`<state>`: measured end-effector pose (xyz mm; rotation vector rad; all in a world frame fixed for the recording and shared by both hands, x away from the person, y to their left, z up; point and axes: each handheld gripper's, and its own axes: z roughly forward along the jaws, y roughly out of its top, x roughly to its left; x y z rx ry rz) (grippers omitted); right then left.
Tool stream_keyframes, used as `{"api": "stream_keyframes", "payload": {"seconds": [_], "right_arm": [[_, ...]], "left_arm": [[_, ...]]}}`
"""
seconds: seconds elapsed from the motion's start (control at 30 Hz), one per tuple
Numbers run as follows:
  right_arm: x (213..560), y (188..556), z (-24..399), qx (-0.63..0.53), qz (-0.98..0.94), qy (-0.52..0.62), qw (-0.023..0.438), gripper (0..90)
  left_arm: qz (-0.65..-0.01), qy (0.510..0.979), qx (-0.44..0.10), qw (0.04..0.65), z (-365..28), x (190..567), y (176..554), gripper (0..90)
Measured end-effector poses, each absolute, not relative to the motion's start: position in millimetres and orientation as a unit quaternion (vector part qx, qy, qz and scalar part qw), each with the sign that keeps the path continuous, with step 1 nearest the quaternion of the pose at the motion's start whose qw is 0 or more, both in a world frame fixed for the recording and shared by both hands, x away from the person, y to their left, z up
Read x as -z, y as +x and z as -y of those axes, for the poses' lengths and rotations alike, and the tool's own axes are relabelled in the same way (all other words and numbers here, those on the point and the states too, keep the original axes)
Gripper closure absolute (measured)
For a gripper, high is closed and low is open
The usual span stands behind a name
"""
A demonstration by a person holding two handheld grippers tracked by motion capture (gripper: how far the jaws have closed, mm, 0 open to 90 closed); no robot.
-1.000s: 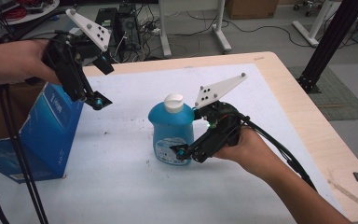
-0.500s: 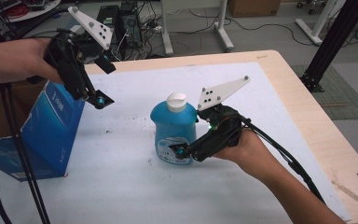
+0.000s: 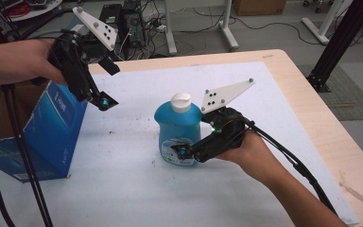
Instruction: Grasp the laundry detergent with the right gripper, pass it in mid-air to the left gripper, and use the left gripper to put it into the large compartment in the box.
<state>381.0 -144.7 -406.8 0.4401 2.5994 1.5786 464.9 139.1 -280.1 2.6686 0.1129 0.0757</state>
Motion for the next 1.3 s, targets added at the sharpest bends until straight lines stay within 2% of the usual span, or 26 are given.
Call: {"api": "stream_keyframes", "payload": {"seconds": [0.13, 0.4, 0.43, 0.7, 0.83, 1.0, 1.3], "right_arm": [[407, 382, 145, -0.515, -0.844, 0.144, 0.038, 29.2], [407, 380, 144, -0.524, -0.841, 0.128, 0.052, 42.7], [406, 378, 144, -0.520, -0.843, 0.123, 0.066, 44.3], [396, 375, 142, -0.508, -0.849, 0.133, 0.064, 45.9], [378, 371, 142, -0.518, -0.844, 0.124, 0.071, 46.3], [349, 370, 139, -0.514, -0.848, 0.114, 0.058, 46.3], [333, 373, 132, -0.482, -0.872, 0.072, 0.051, 46.2]], "left_arm": [[-0.042, 0.972, -0.027, 0.231, -139, 280, 465, 1.6], [-0.042, 0.972, -0.024, 0.230, -139, 283, 463, 1.6], [-0.043, 0.972, -0.021, 0.230, -139, 283, 461, 1.6], [-0.051, 0.973, -0.011, 0.226, -134, 277, 454, 1.6], [-0.048, 0.972, -0.005, 0.228, -127, 269, 446, 1.6], [-0.029, 0.973, -0.001, 0.227, -117, 258, 431, 1.6], [-0.009, 0.977, 0.007, 0.213, -102, 240, 407, 1.7]]}}
